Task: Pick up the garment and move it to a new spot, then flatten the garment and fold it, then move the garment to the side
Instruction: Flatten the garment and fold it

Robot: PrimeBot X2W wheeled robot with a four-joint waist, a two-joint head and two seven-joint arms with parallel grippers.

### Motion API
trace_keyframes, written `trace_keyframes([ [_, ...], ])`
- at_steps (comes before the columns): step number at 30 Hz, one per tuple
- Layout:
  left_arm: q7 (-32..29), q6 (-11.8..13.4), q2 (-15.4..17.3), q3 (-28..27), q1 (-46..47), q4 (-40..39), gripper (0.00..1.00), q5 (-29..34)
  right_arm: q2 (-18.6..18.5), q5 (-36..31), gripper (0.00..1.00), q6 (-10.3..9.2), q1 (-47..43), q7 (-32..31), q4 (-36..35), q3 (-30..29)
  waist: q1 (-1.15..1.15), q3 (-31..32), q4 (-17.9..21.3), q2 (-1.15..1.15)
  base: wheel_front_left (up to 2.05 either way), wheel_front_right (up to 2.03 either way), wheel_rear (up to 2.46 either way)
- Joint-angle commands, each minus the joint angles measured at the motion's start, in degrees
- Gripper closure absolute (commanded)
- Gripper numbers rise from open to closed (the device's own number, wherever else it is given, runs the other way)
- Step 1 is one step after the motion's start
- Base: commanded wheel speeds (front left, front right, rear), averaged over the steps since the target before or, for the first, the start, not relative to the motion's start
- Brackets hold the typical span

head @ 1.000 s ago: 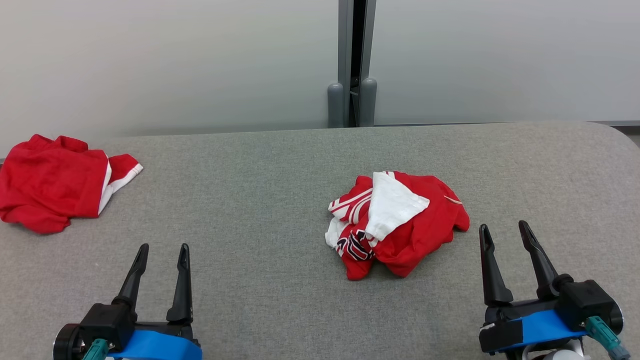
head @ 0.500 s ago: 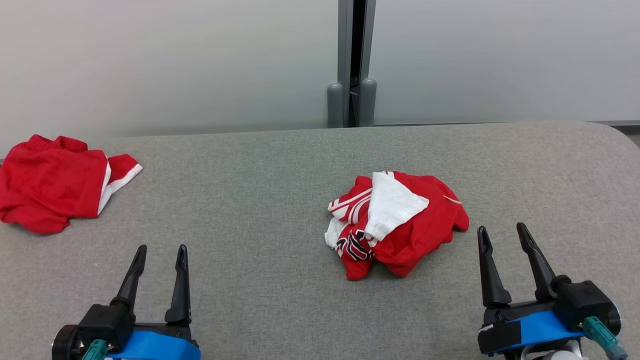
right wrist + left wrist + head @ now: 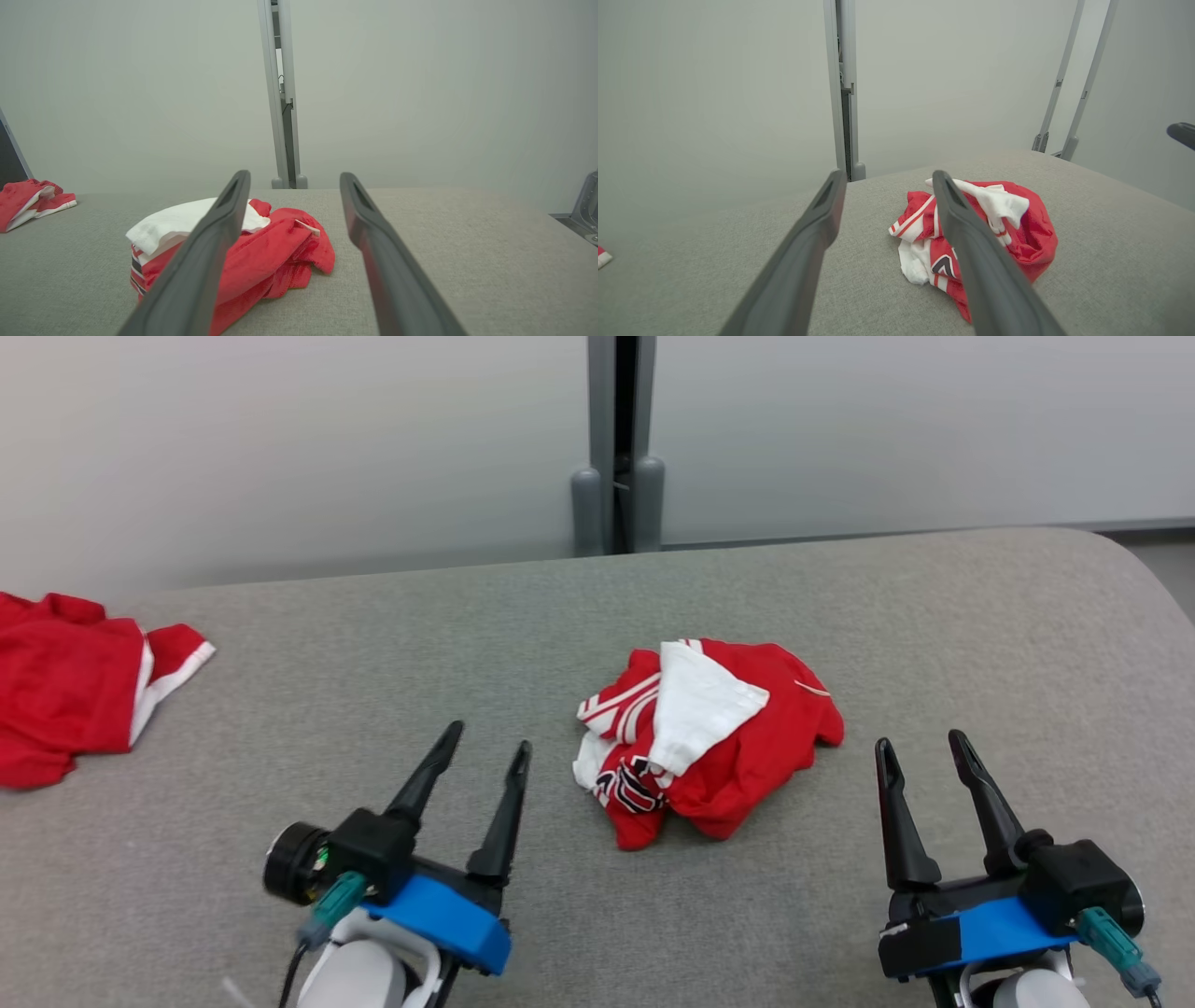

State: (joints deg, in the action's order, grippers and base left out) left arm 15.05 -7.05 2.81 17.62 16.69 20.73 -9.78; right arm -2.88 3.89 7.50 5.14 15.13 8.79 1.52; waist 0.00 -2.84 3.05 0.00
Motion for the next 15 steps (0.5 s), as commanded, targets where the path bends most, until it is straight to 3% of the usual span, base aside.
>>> trace_keyframes([
  [1,0.19,-0.05,0.18,1.06,1.33,0.89,0.0,0.24,0.01,0.11,0.0,-0.02,1.05,0.03,-0.14,0.18,0.0,-1.25,1.59,0.0,0.0,0.0,0.0],
  [15,0.19,-0.44,0.2,10.64,10.37,13.1,0.0,1.99,0.01,1.28,0.0,-0.02,4.26,0.03,-1.17,0.03,0.0,-7.56,9.36,0.0,0.0,0.0,0.0],
])
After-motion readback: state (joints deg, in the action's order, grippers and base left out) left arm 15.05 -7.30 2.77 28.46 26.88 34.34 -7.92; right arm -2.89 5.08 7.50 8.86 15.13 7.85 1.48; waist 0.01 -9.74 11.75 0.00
